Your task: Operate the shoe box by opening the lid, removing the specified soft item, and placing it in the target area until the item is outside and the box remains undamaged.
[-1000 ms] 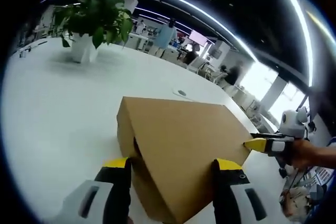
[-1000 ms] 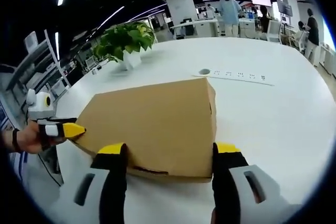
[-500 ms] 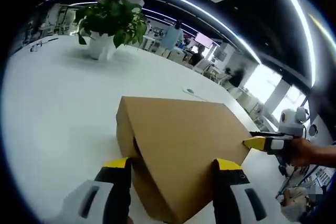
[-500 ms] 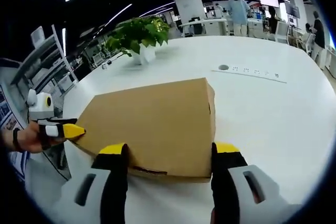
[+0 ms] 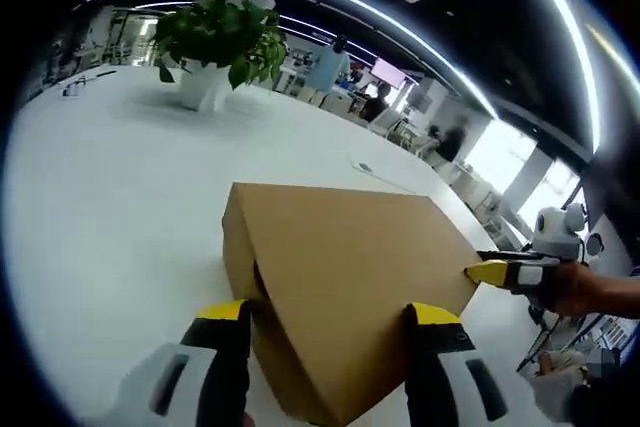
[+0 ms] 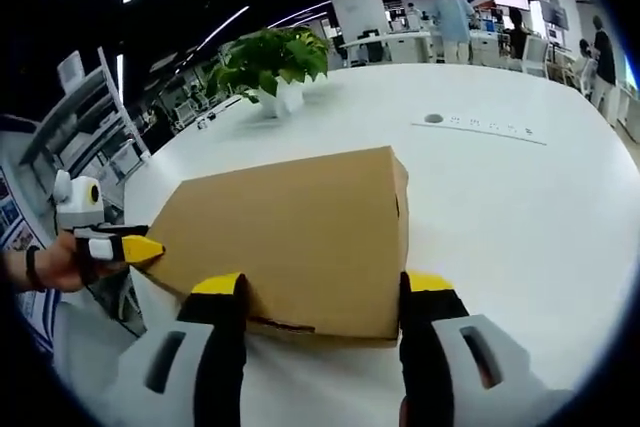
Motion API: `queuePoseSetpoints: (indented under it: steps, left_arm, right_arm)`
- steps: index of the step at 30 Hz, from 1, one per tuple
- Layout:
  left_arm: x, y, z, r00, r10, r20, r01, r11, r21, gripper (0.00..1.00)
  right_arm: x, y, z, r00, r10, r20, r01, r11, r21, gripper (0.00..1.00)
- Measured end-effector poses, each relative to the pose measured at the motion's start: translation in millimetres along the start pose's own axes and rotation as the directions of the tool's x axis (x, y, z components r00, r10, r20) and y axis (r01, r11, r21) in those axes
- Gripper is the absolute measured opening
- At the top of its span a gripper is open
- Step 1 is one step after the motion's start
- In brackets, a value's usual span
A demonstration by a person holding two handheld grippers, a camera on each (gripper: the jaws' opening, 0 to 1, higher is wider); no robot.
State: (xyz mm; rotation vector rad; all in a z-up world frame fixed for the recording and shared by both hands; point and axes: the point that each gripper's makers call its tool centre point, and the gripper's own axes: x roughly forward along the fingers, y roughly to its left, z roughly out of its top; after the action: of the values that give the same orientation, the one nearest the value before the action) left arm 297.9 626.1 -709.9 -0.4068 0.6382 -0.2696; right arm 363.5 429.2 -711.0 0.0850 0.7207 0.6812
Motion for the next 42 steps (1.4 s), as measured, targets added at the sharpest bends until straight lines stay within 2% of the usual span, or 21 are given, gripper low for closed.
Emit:
queuePoseSetpoints:
  steps: [10,13,16,19,24,26,29,32,35,37,38,42]
  left_arm:
    - [-1.1,0.1,-0.5,1.0,-0.013,-0.002,0.013,1.0,0.005,0.64]
    - [-4.0,-1.1,-2.2,0.999,-0.033,-0.025,0.034,0.999,0.025,0.64]
    - [-8.6,-0.8,-3.0,0.998,-0.058,-0.036,0.059,0.998,0.028,0.64]
    - [-13.7,-4.2,-1.1,0.994,-0.103,-0.025,0.103,0.994,-0.022,0.68]
    - [-18.6,-16.7,-7.7,0.989,-0.136,-0.06,0.141,0.987,0.081,0.74]
    - [-19.6,-19.4,-9.5,0.988,-0.14,-0.067,0.146,0.985,0.096,0.76]
    - [-20.1,-21.9,-17.7,0.985,-0.129,-0.116,0.152,0.966,0.211,0.8]
    - [-18.5,-27.1,-20.6,0.984,-0.132,-0.123,0.158,0.961,0.227,0.84]
    - [-17.8,-19.6,-18.8,0.989,-0.1,-0.112,0.124,0.964,0.235,0.78]
    - [-16.4,-11.7,-17.6,0.994,-0.054,-0.095,0.076,0.964,0.254,0.71]
    - [-16.3,-10.9,-17.8,0.994,-0.048,-0.095,0.071,0.963,0.259,0.68]
    - [-16.3,-12.9,-17.3,0.993,-0.062,-0.103,0.087,0.962,0.258,0.67]
  right_arm:
    - [0.4,-0.7,0.9,1.0,0.012,-0.007,-0.012,1.0,-0.004,0.57]
    - [-3.0,1.2,2.4,0.999,0.052,0.002,-0.052,0.999,0.006,0.6]
    - [-5.4,4.2,1.3,0.996,0.083,-0.011,-0.084,0.996,-0.029,0.62]
    - [-9.6,8.7,-5.4,0.992,0.113,-0.051,-0.118,0.986,-0.118,0.65]
    - [-11.7,13.2,-10.6,0.989,0.129,-0.07,-0.14,0.973,-0.185,0.7]
    - [-11.7,13.3,-12.8,0.989,0.124,-0.085,-0.14,0.965,-0.222,0.7]
    - [-10.8,11.4,-15.3,0.989,0.107,-0.102,-0.131,0.954,-0.269,0.68]
    - [-9.5,9.3,-16.6,0.991,0.083,-0.11,-0.113,0.946,-0.304,0.66]
    - [-8.0,7.0,-16.8,0.992,0.063,-0.106,-0.094,0.944,-0.316,0.62]
    - [-7.7,3.9,-16.3,0.994,0.042,-0.102,-0.075,0.939,-0.337,0.59]
    - [-7.8,4.0,-16.1,0.994,0.041,-0.101,-0.072,0.94,-0.332,0.59]
    - [-8.4,4.3,-15.2,0.995,0.03,-0.099,-0.062,0.941,-0.332,0.59]
